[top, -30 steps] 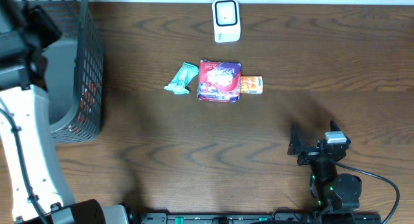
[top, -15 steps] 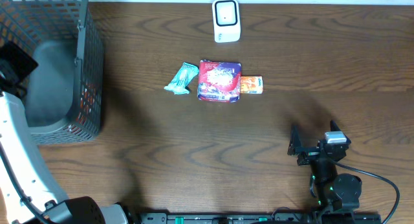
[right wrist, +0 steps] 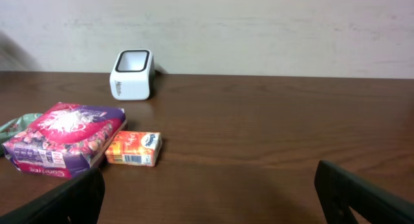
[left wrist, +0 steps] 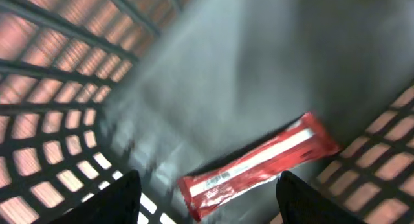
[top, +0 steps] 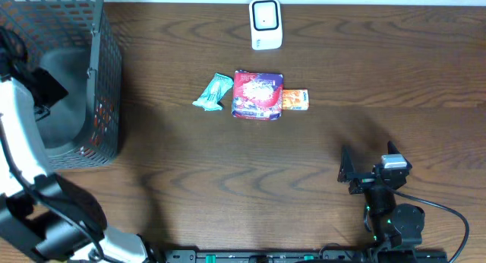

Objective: Scan the item barcode
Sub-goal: 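Move the left gripper back into the grey basket toward the red bar, then grasp the red snack bar in the basket with the left gripper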

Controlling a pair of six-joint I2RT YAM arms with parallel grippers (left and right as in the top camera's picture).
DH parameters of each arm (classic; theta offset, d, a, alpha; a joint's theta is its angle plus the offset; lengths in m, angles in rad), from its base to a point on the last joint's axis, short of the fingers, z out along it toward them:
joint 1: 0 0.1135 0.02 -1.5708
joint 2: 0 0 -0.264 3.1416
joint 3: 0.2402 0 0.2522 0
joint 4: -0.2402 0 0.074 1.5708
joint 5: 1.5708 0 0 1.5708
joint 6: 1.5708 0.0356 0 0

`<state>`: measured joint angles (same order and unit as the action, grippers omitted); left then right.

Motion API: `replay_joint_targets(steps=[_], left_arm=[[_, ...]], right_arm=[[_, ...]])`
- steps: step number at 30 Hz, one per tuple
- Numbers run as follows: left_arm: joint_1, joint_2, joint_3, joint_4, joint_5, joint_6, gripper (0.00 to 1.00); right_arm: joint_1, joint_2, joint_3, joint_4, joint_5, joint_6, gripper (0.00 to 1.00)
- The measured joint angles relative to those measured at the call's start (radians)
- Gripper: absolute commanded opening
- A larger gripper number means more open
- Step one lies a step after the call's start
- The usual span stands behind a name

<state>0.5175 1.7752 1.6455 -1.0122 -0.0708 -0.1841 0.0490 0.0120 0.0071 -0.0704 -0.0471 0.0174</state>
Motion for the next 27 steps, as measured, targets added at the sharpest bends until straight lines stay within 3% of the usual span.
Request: replay_joint_targets(steps=[10, 27], left_arm=[[0.0, 0.056, -0.002, -0.138, 0.096, 0.082, 0.66], [0.0, 0.246, -0.002, -0.143, 0.114, 0.137, 0.66]], right_arm=[[0.0, 0.0, 0.0, 0.0, 0.0, 0.0, 0.99], [0.0, 0.0, 0.0, 0.0, 0.0, 0.0, 0.99]])
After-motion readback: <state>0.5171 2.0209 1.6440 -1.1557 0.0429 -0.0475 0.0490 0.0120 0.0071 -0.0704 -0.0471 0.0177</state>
